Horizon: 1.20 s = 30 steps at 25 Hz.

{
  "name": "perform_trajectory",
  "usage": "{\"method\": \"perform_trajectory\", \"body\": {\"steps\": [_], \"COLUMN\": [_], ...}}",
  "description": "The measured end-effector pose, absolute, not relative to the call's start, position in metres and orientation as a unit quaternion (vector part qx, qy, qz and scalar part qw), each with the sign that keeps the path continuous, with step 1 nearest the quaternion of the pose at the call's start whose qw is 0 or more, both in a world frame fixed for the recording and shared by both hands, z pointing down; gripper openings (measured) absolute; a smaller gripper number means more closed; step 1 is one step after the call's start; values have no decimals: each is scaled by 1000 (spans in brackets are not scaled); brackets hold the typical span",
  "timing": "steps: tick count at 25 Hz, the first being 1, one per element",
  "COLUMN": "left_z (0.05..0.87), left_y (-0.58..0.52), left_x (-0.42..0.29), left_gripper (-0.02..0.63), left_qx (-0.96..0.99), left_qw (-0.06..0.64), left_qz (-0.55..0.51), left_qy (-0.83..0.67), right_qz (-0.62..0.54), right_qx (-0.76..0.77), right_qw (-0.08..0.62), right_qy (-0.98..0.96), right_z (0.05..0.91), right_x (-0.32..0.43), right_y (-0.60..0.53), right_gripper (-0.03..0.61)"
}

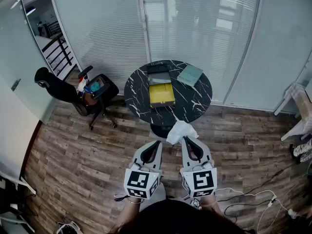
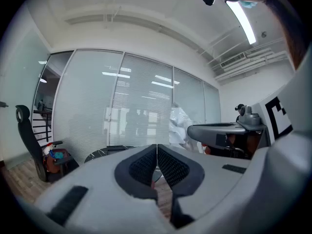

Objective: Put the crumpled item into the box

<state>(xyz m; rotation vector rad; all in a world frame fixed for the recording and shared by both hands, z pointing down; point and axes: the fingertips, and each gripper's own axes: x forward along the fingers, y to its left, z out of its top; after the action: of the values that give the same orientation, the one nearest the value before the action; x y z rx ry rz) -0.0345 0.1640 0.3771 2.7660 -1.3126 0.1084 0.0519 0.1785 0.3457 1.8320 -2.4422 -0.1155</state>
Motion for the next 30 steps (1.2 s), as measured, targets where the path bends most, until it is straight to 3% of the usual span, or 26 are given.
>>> {"method": "perform_trajectory", "body": {"steps": [30], "left_z": [375], "left_y": [78], "left_x": [-81], "left_gripper": [28], "left_qx": [919], "left_qw": [44], "left_qz": [18], "left_qy": [-392], "right_qz": [-35], "right_qx": [637], "right_qw": [27], "right_qy": [-770], "right_z": [335], "right_x": [7], "right_y": [89], "right_gripper": [25]}}
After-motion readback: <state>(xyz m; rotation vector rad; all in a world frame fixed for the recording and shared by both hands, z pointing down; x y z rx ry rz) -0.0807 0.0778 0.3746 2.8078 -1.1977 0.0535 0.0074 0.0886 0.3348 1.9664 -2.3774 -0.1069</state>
